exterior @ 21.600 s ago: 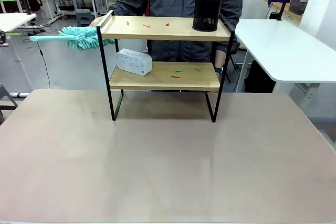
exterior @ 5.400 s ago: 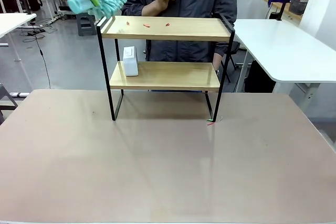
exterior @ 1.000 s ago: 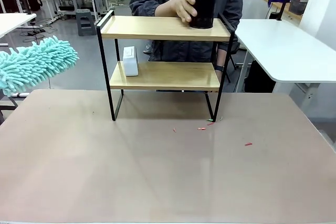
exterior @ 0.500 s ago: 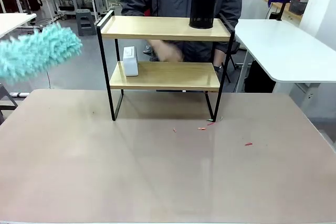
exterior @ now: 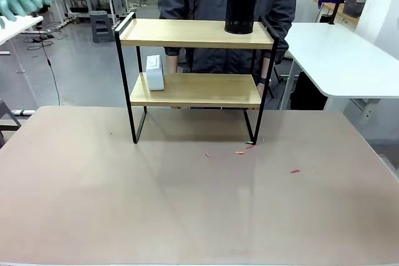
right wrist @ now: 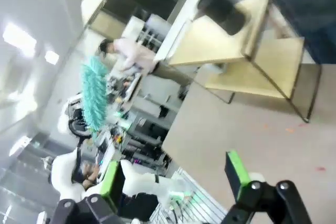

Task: Clean the shelf.
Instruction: Hand the Duster back to the human.

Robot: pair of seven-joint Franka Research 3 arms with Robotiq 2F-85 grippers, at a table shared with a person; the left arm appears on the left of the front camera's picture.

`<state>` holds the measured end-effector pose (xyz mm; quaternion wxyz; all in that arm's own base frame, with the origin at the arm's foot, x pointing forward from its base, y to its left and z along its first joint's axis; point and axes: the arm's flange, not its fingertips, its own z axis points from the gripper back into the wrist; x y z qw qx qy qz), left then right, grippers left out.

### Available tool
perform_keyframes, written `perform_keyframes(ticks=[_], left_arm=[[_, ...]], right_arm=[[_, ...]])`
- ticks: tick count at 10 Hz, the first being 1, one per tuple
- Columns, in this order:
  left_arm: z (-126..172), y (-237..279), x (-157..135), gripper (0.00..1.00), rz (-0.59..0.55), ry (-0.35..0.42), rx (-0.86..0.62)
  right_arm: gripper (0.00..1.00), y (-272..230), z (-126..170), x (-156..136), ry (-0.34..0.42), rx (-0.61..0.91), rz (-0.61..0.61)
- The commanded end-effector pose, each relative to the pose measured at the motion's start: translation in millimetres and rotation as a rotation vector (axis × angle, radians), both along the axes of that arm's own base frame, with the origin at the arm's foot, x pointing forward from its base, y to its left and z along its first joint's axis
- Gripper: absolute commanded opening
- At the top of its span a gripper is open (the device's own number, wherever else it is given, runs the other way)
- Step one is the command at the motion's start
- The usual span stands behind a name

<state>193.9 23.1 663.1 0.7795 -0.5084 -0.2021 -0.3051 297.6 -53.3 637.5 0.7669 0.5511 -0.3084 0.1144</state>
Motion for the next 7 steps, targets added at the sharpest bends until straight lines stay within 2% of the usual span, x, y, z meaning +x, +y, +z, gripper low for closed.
perform_keyframes(ticks=[1,2,3,4,5,6,7], left_arm=[[-22,-59,24,0.12,-0.485,0.096,0.248],[-36,-101,37,0.12,-0.604,0.155,0.373],[-50,-132,45,0.12,-0.730,0.188,0.427],[-63,-154,50,0.12,-0.686,0.254,0.476],[-54,-119,17,0.12,-0.439,0.209,0.207],[-54,-119,17,0.12,-0.439,0.209,0.207],[-54,-119,17,0.12,-0.439,0.209,0.207]], right_arm=[[1.00,14,-28,-16,-0.027,0.013,0.144],[1.00,19,-36,-32,-0.011,-0.024,0.239],[1.00,17,-51,-49,0.027,-0.126,0.311],[1.00,-1,-71,-61,0.087,-0.275,0.277],[1.00,34,-38,-30,0.034,-0.042,0.243],[1.00,34,-38,-30,0.034,-0.042,0.243],[1.00,24,-60,-49,0.096,-0.134,0.277]])
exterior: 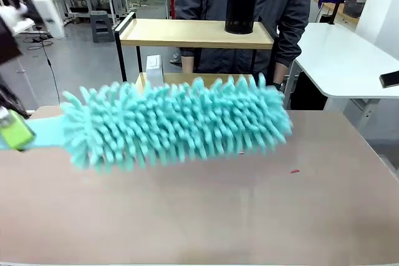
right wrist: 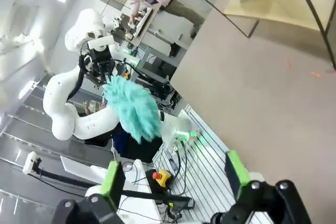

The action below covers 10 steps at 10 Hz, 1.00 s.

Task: Clean the shelf.
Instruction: Hand the Duster back to the human.

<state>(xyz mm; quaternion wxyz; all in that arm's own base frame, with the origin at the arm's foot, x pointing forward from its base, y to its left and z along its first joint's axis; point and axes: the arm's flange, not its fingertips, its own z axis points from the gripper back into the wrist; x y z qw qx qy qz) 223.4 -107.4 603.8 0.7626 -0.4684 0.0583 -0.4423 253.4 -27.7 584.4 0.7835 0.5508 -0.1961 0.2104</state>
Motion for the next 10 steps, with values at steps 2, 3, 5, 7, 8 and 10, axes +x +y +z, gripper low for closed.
perform_keyframes(ticks=[2,3,5,7,8,10], left_arm=[[-11,-51,13,0.12,-0.114,0.008,0.113],[-6,-72,19,0.12,-0.178,-0.015,0.109],[-6,-95,30,0.12,-0.197,-0.023,0.113],[-12,-112,39,0.12,-0.251,-0.002,0.088],[-11,-116,44,0.12,-0.253,-0.008,0.053],[-11,-121,50,0.12,-0.288,-0.001,-0.017]], right_arm=[[1.00,44,-1,33,0.034,-0.079,0.185],[1.00,78,7,43,0.010,-0.090,0.270],[1.00,139,1,45,0.045,-0.127,0.455],[1.00,194,-24,25,0.097,-0.199,0.654],[1.00,210,-39,12,0.119,-0.237,0.727],[1.00,220,-52,-3,0.135,-0.232,0.812]])
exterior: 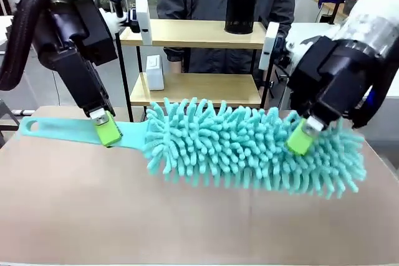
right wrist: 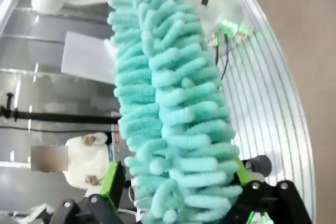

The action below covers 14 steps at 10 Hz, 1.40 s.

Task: Clean the shelf.
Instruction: Hand the Duster back to the human.

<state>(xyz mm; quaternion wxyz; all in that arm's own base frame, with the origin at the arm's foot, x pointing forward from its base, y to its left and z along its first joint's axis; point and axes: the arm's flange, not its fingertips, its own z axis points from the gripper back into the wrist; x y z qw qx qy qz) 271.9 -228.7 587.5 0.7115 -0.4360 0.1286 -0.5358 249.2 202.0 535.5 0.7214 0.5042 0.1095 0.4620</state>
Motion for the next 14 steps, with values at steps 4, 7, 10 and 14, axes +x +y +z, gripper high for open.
perform_keyframes(ticks=[4,7,10,14], left_arm=[[-3.5,-8.0,6.8,0.12,-0.035,0.033,-0.016],[-5.1,-5.7,4.9,0.12,-0.047,0.039,-0.013],[-6.7,-6.3,3.0,0.12,-0.082,0.046,-0.022],[-7.4,-5.7,3.3,0.72,-0.070,0.041,-0.012]], right_arm=[[0.41,-20.4,-4.3,-2.3,-0.025,0.053,0.092],[0.36,-18.5,-6.2,-1.1,-0.023,0.057,0.092],[0.00,-18.7,-7.1,0.4,-0.028,0.078,0.085],[0.00,-19.9,-7.5,0.9,-0.024,0.069,0.090]])
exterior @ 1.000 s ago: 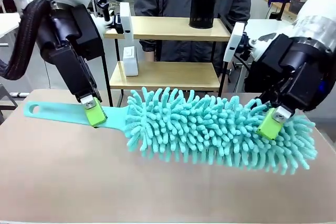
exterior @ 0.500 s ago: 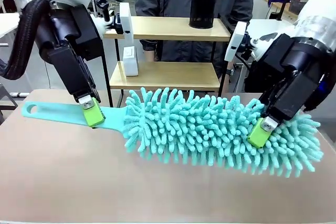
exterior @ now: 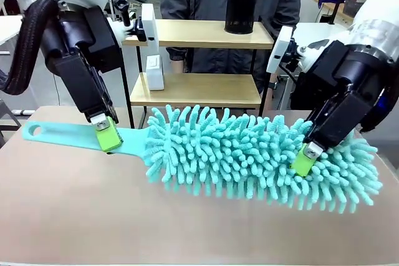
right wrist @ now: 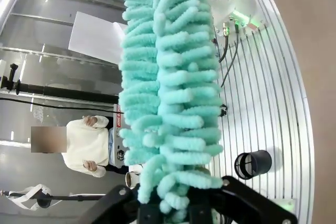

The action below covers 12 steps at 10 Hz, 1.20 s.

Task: Clean the shelf.
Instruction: Hand the Duster back to the human.

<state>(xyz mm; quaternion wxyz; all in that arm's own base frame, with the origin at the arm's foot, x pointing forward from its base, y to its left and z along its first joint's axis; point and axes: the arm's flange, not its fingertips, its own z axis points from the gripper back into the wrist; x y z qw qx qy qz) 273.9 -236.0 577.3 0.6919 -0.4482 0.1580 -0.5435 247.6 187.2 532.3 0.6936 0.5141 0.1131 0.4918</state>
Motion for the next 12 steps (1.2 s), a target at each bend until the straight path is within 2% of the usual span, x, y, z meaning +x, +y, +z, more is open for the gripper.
perform_keyframes(ticks=[1,2,3,4,5,6,7,8,9,10,11,12], left_arm=[[7,8,2,0.72,0.012,-0.023,-0.030],[15,30,4,1.00,0.082,-0.045,-0.075],[26,84,8,0.76,0.306,-0.091,-0.146],[30,129,5,1.00,0.504,-0.118,-0.220],[30,180,-2,1.00,0.733,-0.137,-0.390],[22,228,-11,1.00,1.038,-0.213,-0.589],[8,269,-21,1.00,1.214,-0.254,-0.816],[-15,293,-22,1.00,1.343,-0.249,-0.919],[-34,297,-8,1.00,1.365,-0.196,-0.937],[-50,294,10,1.00,1.377,-0.136,-0.912],[-61,288,30,1.00,1.346,-0.027,-0.887],[-40,333,-15,1.00,1.175,-0.019,-0.652]], right_arm=[[0.00,-9,-4,3,-0.016,0.026,0.009],[0.00,-18,-1,4,-0.022,0.028,-0.013],[0.00,-44,6,8,-0.009,0.064,-0.057],[0.00,-71,14,13,-0.007,0.085,-0.137],[0.00,-113,28,19,-0.027,0.120,-0.300],[0.00,-161,42,19,-0.028,0.167,-0.483],[0.00,-209,51,17,-0.027,0.258,-0.678],[0.00,-253,48,15,0.002,0.351,-0.966],[0.00,-278,35,19,0.037,0.416,-1.120],[0.00,-297,11,30,0.101,0.435,-1.207],[0.00,-312,-19,45,0.204,0.412,-1.355],[0.00,-319,-50,59,0.285,0.358,-1.465]])
